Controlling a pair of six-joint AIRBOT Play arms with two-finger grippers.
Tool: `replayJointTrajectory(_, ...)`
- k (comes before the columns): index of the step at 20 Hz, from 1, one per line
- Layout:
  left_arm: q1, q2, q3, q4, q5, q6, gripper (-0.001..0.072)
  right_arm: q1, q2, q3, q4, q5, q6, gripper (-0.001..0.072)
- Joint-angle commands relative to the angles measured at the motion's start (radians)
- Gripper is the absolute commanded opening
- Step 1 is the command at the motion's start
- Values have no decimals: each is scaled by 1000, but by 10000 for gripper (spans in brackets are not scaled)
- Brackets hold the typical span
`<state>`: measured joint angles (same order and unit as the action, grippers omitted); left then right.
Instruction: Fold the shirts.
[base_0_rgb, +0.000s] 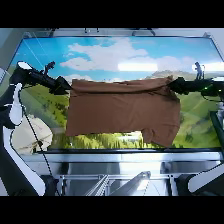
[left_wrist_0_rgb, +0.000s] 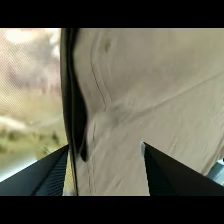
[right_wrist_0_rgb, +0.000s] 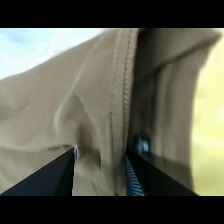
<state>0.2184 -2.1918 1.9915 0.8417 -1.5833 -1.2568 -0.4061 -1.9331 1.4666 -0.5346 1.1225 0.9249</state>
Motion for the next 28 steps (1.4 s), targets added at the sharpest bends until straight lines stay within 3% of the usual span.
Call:
replayJointTrajectory(1,49,32,3,32,-98,-75,511,-105,18,-1,-8,209,63,339)
replayJointTrajectory(3,88,67,-20,32,-164,-111,488,-163,35,-16,-18,380,74,183)
replayJointTrajectory(5,95,143,-150,40,-172,-113,482,-200,85,-102,-67,473,115,186)
replayJointTrajectory(8,45,268,-423,213,-113,-102,482,-244,178,-303,-188,537,164,187)
replayJointTrajectory(10,8,330,-584,294,-64,-101,482,-261,274,-446,-188,491,147,186)
replayJointTrajectory(14,-30,384,-780,289,27,-95,483,-257,515,-668,-180,286,93,185)
replayJointTrajectory(16,-50,383,-826,262,71,-99,482,-257,622,-724,-178,212,93,185)
replayJointTrajectory(17,-66,382,-838,238,86,-98,427,-257,670,-737,-168,195,93,185)
replayJointTrajectory(21,-140,381,-817,212,132,-94,410,-257,760,-738,-69,175,97,183)
replayJointTrajectory(22,-153,381,-810,212,135,-84,147,-257,760,-738,-42,175,96,174)
replayJointTrajectory(23,-163,382,-809,204,135,-58,27,-257,756,-739,-14,175,96,61)
replayJointTrajectory(24,-169,382,-811,204,130,-57,26,-257,751,-738,2,175,97,18)
replayJointTrajectory(26,-168,382,-811,205,113,-52,25,-262,751,-738,-27,191,103,16)
replayJointTrajectory(28,-161,382,-811,207,106,-41,25,-276,780,-752,-179,189,224,14)
